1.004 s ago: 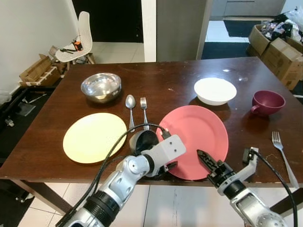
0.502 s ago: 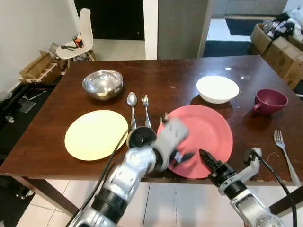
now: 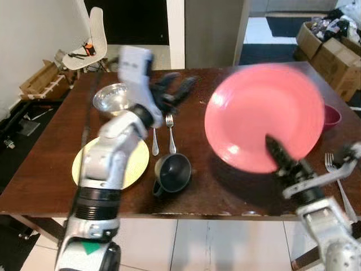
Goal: Setting the table
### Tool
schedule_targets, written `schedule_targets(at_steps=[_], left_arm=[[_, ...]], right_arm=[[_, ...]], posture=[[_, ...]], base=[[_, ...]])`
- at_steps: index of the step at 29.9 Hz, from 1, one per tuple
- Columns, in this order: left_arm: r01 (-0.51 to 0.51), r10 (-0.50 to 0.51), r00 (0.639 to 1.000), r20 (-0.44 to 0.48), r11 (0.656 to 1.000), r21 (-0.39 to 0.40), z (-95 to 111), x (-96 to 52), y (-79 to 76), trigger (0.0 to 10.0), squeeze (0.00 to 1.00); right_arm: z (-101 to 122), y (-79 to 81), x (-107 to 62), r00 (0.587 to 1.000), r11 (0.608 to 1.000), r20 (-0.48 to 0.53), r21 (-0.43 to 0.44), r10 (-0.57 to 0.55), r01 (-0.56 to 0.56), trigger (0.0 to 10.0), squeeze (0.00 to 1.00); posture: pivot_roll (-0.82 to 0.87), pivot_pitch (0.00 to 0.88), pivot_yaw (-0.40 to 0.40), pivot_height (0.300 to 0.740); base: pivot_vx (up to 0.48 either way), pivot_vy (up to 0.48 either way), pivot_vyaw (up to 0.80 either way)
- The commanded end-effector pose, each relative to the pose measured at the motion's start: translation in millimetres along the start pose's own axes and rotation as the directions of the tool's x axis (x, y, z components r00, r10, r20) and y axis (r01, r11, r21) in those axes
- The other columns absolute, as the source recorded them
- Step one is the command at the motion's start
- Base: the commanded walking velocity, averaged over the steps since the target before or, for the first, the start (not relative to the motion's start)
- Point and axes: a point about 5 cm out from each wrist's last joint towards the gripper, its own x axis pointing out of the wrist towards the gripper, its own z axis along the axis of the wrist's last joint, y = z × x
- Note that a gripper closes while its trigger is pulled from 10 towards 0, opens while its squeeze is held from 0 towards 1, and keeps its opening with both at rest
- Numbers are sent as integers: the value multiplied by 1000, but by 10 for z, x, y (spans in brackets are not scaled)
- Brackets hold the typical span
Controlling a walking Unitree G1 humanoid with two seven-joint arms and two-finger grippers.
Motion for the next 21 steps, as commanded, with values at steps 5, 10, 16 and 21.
schedule_targets(at_steps=[5, 10, 16, 21], left_arm=[[-282, 289, 957, -31, 950, 134, 32, -407, 485, 10000, 0], [-370, 381, 923, -52, 918, 145, -6, -635, 605, 10000, 0], [-460, 472, 879, -67, 876, 147, -94, -881, 698, 10000, 0], [-472, 491, 866, -90, 864, 175, -180, -997, 703, 10000, 0]], right_arm=[[-132, 80, 165, 998, 998, 15, 39, -55, 54, 10000, 0], [-181, 142, 203, 999, 997, -10, 65, -35, 36, 10000, 0], [-187, 288, 276, 997, 997, -62, 62, 45, -41, 10000, 0], [-186, 377, 332, 989, 994, -116, 68, 90, -82, 10000, 0]], posture=[[-27, 31, 120, 740], [-14, 29, 82, 740], [-16, 26, 36, 740], [-25, 22, 14, 740]], base=[[0, 0, 0], [0, 0, 0], [0, 0, 0], [0, 0, 0]])
